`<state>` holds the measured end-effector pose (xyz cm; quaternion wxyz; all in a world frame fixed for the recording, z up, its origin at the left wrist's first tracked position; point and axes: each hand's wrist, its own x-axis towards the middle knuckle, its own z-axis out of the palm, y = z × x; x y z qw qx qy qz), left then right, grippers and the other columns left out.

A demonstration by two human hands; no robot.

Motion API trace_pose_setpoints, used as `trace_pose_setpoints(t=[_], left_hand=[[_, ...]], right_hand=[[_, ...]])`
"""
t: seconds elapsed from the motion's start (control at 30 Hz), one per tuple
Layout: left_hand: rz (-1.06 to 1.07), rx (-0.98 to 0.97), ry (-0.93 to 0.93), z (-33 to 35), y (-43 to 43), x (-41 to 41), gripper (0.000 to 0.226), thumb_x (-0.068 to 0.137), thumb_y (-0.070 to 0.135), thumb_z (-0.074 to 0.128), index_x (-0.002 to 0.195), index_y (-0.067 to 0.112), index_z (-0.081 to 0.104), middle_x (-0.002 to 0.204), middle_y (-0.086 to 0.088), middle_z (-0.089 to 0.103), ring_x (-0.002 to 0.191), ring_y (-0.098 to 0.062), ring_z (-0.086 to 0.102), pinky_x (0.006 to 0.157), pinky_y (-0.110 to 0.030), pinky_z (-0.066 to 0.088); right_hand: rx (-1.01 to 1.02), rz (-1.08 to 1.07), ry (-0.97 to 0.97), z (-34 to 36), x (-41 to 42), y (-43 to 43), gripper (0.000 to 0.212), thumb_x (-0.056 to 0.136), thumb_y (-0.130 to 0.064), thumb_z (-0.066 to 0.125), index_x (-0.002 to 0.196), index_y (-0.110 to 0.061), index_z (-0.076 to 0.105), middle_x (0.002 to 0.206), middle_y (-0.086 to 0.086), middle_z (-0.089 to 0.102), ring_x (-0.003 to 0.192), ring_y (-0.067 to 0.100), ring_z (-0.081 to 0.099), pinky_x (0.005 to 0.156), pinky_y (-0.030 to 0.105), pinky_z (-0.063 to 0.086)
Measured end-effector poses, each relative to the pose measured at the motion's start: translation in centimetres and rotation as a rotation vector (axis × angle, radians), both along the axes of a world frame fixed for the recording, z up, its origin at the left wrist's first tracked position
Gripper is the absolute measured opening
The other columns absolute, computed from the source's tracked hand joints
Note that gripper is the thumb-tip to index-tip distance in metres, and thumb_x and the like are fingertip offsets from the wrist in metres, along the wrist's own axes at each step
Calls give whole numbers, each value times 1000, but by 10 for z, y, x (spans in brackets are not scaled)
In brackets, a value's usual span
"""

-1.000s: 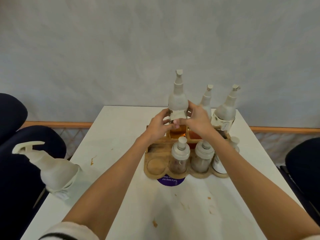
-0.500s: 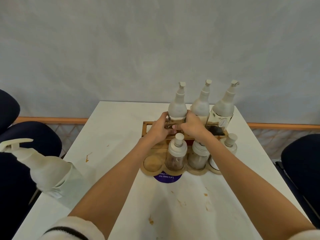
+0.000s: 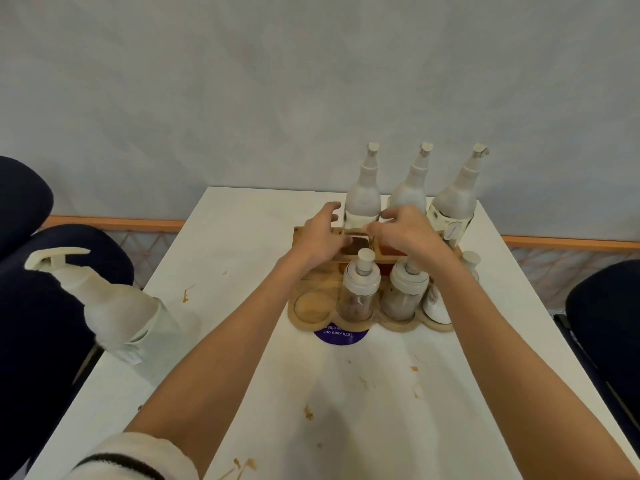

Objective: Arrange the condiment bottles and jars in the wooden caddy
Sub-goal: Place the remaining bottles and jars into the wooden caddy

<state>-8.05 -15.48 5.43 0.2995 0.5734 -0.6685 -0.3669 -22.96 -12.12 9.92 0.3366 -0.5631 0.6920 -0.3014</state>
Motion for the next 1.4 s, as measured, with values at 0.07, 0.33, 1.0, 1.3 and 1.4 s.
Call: trace_pose_setpoints(t=[0.07, 0.33, 1.0, 1.3, 1.4], left_hand=[[25, -45, 42, 16, 12, 5, 69, 88, 14, 70, 147, 22, 35, 145, -6, 47, 126, -25, 51, 100, -37, 46], [-112, -221, 239, 68, 102, 39, 54, 90, 19, 69, 137, 28, 46, 132, 5, 56, 110, -8, 57, 81, -13, 47], [-27, 109, -51, -14, 237, 287, 18, 88, 23, 71, 104, 17, 71, 99, 3, 70, 90, -6, 64, 57, -8, 45], [78, 153, 185, -23, 198, 293, 87, 74, 22, 85, 144, 22, 33, 127, 3, 50, 111, -17, 52, 80, -25, 43], [8, 174, 305, -28, 191, 285, 91, 72, 13, 86, 144, 24, 32, 130, 7, 49, 111, -13, 54, 73, -17, 43]], right_hand=[[-62, -1, -47, 9, -2, 12, 45, 89, -23, 69, 130, -9, 56, 114, 5, 65, 102, 21, 63, 87, 35, 53], [-203, 20, -88, 38, 20, 79, 24, 87, -21, 68, 111, -18, 68, 97, 4, 73, 93, 19, 70, 87, 44, 57], [-95, 189, -117, -18, 220, 185, 41, 89, -21, 67, 129, -23, 55, 109, -2, 68, 99, 14, 66, 80, 31, 59], [-116, 232, -87, -33, 268, 177, 73, 87, -27, 71, 147, -30, 30, 146, 3, 44, 124, 24, 51, 91, 31, 43], [-87, 250, -79, -35, 268, 177, 74, 87, -27, 70, 148, -30, 29, 143, 8, 47, 118, 25, 56, 96, 36, 47]])
